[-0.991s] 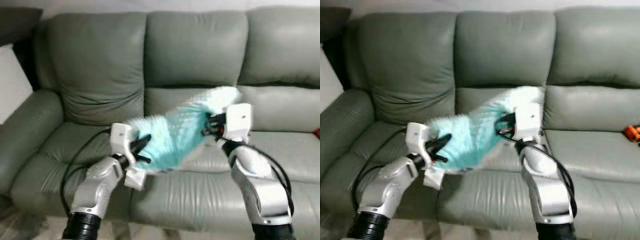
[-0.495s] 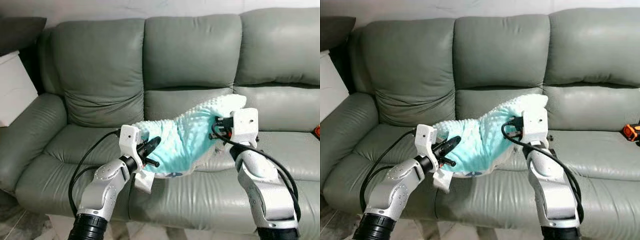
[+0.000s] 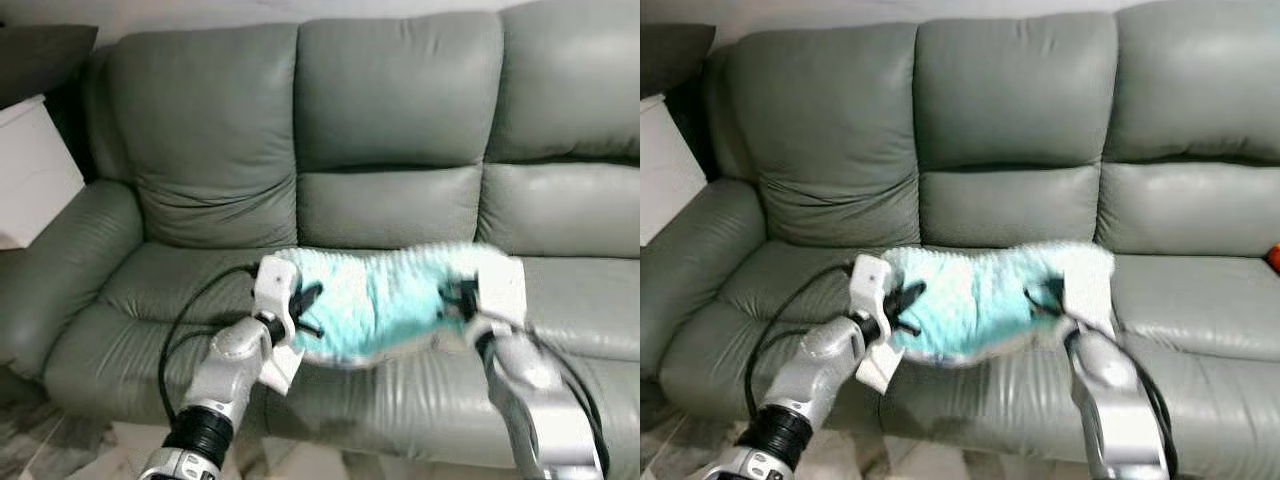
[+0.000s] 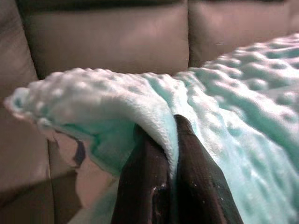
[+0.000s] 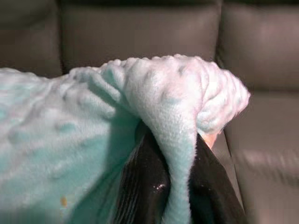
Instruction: Move the pillow to the sofa
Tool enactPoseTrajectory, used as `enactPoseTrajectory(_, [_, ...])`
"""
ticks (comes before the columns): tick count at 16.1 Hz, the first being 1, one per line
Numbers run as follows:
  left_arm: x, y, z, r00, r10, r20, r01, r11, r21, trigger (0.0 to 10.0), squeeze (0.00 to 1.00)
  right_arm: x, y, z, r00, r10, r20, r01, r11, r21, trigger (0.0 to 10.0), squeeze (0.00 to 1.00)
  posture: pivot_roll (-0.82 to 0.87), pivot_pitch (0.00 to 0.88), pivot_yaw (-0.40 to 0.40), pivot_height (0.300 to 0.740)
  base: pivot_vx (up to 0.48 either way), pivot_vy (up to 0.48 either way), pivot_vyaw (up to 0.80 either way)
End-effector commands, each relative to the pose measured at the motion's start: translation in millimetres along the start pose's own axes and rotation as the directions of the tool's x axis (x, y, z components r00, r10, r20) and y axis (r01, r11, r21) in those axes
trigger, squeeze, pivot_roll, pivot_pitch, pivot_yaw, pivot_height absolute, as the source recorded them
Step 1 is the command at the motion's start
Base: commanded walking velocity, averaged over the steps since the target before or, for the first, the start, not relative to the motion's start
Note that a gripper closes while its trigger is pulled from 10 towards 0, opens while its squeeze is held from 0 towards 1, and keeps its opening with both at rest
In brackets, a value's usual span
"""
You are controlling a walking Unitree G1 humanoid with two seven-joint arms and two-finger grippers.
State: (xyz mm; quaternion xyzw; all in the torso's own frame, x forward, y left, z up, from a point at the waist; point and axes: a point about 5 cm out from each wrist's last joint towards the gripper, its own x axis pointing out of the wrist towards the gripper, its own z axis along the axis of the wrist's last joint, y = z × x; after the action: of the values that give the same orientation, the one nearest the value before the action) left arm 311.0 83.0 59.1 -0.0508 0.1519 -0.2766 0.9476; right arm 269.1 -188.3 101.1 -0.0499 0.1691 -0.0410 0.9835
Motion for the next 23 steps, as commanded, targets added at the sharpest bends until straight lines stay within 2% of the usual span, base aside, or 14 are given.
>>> enactPoseTrajectory(1, [-1.9,3.9,-12,0.999,0.014,-0.045,-0.012,1.000,0.027,10.0,0.00,-0.7,-2.9,-2,1.000,-0.029,0.001,0.029,1.000,-0.007,10.0,0.00,-0.11,0.106,0.151,0.740,0.000,0.000,0.00])
enactPoseTrajectory(3, [-4.1,9.5,-24,0.996,0.039,-0.075,-0.036,0.998,0.052,10.0,0.00,-2.8,-5.7,-8,0.999,-0.048,0.010,0.048,0.999,0.009,10.0,0.00,-0.10,0.138,0.168,0.740,0.000,0.000,0.00])
enactPoseTrajectory(5, [-3.2,15.1,-32,0.992,0.079,-0.100,-0.077,0.997,0.029,10.0,0.00,-6.6,-5.4,-20,0.997,-0.076,-0.019,0.077,0.995,0.065,10.0,0.00,-0.09,0.186,0.178,0.740,0.000,0.000,0.00])
enactPoseTrajectory(7, [3.9,9.2,-34,0.991,0.074,-0.112,-0.077,0.997,-0.026,10.0,0.00,-7.4,-2.0,-24,0.997,-0.067,-0.025,0.068,0.995,0.079,10.0,0.00,-0.10,0.208,0.182,0.740,0.000,0.000,0.00])
enactPoseTrajectory(9, [12.0,0.5,-30,0.993,0.054,-0.101,-0.058,0.998,-0.038,10.0,0.00,-10.1,-3.3,-21,0.995,-0.094,0.024,0.091,0.990,0.111,10.0,0.00,-0.10,0.228,0.188,0.740,0.000,0.000,0.00])
enactPoseTrajectory(12, [32.7,-18.4,-1,1.000,-0.014,-0.025,0.014,1.000,-0.028,10.0,0.00,-18.3,-4.8,-2,0.969,-0.127,0.211,0.112,0.990,0.084,10.0,0.00,-0.12,0.256,0.197,0.740,0.000,0.000,0.00])
enactPoseTrajectory(14, [44.2,-28.5,27,0.996,-0.050,0.072,0.051,0.999,-0.012,10.0,0.00,-23.3,-0.8,-7,0.970,-0.117,0.213,0.104,0.992,0.071,10.0,0.00,-0.12,0.274,0.196,0.740,0.000,0.000,0.00])
enactPoseTrajectory(15, [45.8,-30.7,31,0.994,-0.063,0.087,0.065,0.998,-0.021,10.0,0.00,-24.9,-1.3,-8,0.969,-0.123,0.214,0.110,0.991,0.072,10.0,0.00,-0.12,0.284,0.193,0.740,0.000,0.000,0.00])
enactPoseTrajectory(16, [48.6,-34.1,37,0.992,-0.083,0.097,0.087,0.996,-0.029,10.0,0.06,-26.2,-0.8,-11,0.968,-0.122,0.221,0.113,0.992,0.052,10.0,0.00,-0.12,0.296,0.189,0.740,0.000,0.000,0.00])
enactPoseTrajectory(17, [50.0,-36.2,39,0.990,-0.095,0.102,0.099,0.995,-0.032,10.0,0.78,-26.8,-0.1,-12,0.966,-0.119,0.229,0.111,0.993,0.047,10.0,0.85,-0.12,0.304,0.189,0.740,0.000,0.000,0.00])
enactPoseTrajectory(18, [50.4,-37.6,39,0.989,-0.102,0.107,0.106,0.994,-0.033,10.0,1.00,-27.1,0.2,-13,0.965,-0.117,0.235,0.107,0.993,0.055,10.0,1.00,-0.12,0.308,0.190,0.740,0.000,0.000,0.00])
enactPoseTrajectory(20, [50.3,-39.2,36,0.990,-0.098,0.105,0.102,0.994,-0.037,10.0,1.00,-25.8,-0.8,-14,0.965,-0.125,0.233,0.116,0.992,0.051,10.0,1.00,-0.12,0.314,0.192,0.740,0.000,0.000,0.00])
enactPoseTrajectory(23, [47.0,-43.0,21,0.992,-0.099,0.082,0.104,0.993,-0.057,10.0,1.00,-24.3,-3.2,-19,0.967,-0.137,0.214,0.128,0.990,0.053,10.0,1.00,-0.11,0.317,0.188,0.740,0.000,0.000,0.00])
